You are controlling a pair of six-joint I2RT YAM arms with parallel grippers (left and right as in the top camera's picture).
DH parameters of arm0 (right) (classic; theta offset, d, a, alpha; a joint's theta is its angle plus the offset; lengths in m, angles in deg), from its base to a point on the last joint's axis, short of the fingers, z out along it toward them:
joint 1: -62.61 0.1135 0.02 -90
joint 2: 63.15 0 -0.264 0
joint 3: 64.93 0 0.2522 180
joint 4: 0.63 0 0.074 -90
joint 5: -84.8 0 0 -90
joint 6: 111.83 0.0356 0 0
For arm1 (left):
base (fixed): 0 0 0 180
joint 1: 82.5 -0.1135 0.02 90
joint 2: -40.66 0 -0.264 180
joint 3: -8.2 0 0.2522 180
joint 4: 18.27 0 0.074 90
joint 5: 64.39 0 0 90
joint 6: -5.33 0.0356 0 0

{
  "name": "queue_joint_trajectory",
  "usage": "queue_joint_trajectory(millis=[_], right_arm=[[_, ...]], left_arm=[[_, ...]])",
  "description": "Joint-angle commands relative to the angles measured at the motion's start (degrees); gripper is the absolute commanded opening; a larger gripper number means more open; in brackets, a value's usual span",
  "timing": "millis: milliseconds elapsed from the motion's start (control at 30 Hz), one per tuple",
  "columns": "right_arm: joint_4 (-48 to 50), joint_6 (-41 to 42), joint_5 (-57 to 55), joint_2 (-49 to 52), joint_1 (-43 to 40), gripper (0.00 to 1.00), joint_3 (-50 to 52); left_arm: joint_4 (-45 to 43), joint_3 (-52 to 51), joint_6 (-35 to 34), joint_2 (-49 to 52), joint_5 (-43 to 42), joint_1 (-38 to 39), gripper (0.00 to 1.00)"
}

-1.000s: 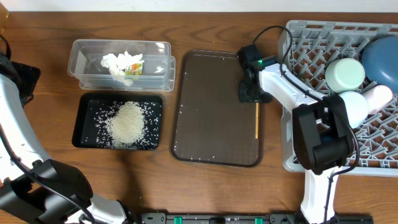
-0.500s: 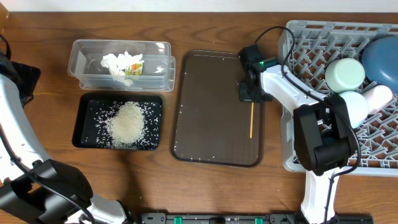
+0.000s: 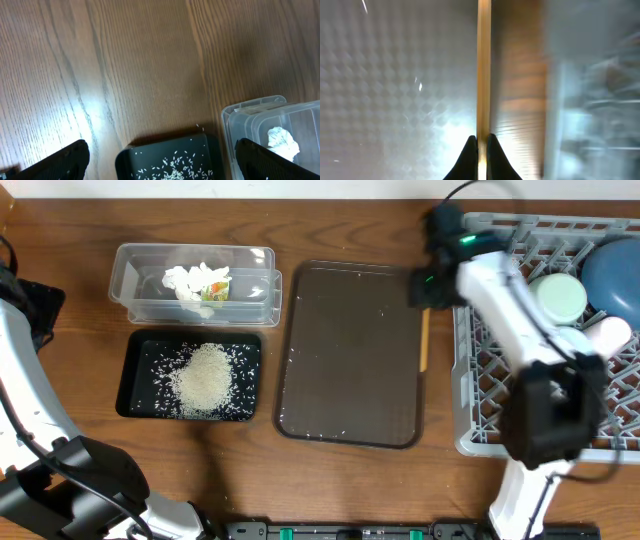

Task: Sort waste into correct bins and load items into the dishwasher rack
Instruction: 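Carry the pencil right and lower it into the rack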

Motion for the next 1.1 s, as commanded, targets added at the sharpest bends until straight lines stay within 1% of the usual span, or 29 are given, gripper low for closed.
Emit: queue_joint_trajectory(millis=[0, 67, 133, 267, 400, 567, 633, 667, 700, 767, 800, 867, 933, 1000, 1067], right_arm=[[-0.74, -5.35, -0.24, -5.81, -6.32, 0.01, -1.9], [-0.74, -8.24, 1.55, -7.06, -9.9, 0.01, -1.9], [-0.74, -13.35, 6.03, -7.37, -13.57, 0.01, -1.9], [-0.74, -21.03, 13.68, -6.51, -18.32, 0.01, -1.4], [0.55, -23.65, 17.31, -5.44, -19.23, 0.01, -0.33], [3.37, -23.56, 17.55, -3.72, -18.16, 0.03, 1.03], [4.09, -23.06, 17.42, -2.62, -17.66, 0.08, 1.03], [4.44, -22.36, 17.31, -2.25, -17.55, 0.15, 1.03], [4.81, -21.49, 17.25, -1.7, -17.38, 0.25, 1.03], [5.22, -19.41, 17.07, -1.03, -17.33, 0.5, 1.03], [5.31, -18.56, 17.07, -0.96, -17.31, 0.56, 1.03], [5.31, -17.22, 17.07, -0.96, -17.33, 0.59, 1.03], [4.98, -16.46, 17.09, -1.29, -17.33, 0.59, 1.01], [4.02, -16.44, 17.09, -1.79, -17.29, 0.59, 1.01], [2.36, -15.47, 17.14, -2.56, -17.2, 0.56, 1.01]], left_arm=[[0.17, 0.13, 0.15, 0.28, 0.35, -0.22, 0.95], [0.17, 0.13, 0.15, 0.28, 0.35, -0.22, 0.95], [0.17, 0.13, 0.15, 0.28, 0.35, -0.22, 0.95], [0.15, 0.13, 0.15, 0.28, 0.35, -0.22, 0.95], [0.17, 0.13, 0.15, 0.28, 0.35, -0.22, 0.95], [0.15, 0.13, 0.13, 0.28, 0.33, -0.22, 0.95], [0.15, 0.13, 0.15, 0.28, 0.35, -0.22, 0.95], [0.15, 0.13, 0.15, 0.28, 0.35, -0.22, 0.95], [0.15, 0.13, 0.15, 0.28, 0.35, -0.22, 0.95], [0.17, 0.13, 0.15, 0.28, 0.35, -0.22, 0.95], [0.17, 0.13, 0.13, 0.28, 0.35, -0.22, 0.95], [0.17, 0.13, 0.13, 0.28, 0.35, -0.22, 0.95], [0.17, 0.13, 0.15, 0.28, 0.35, -0.22, 0.95], [0.15, 0.13, 0.15, 0.28, 0.35, -0.22, 0.95], [0.15, 0.13, 0.15, 0.31, 0.35, -0.2, 0.95]])
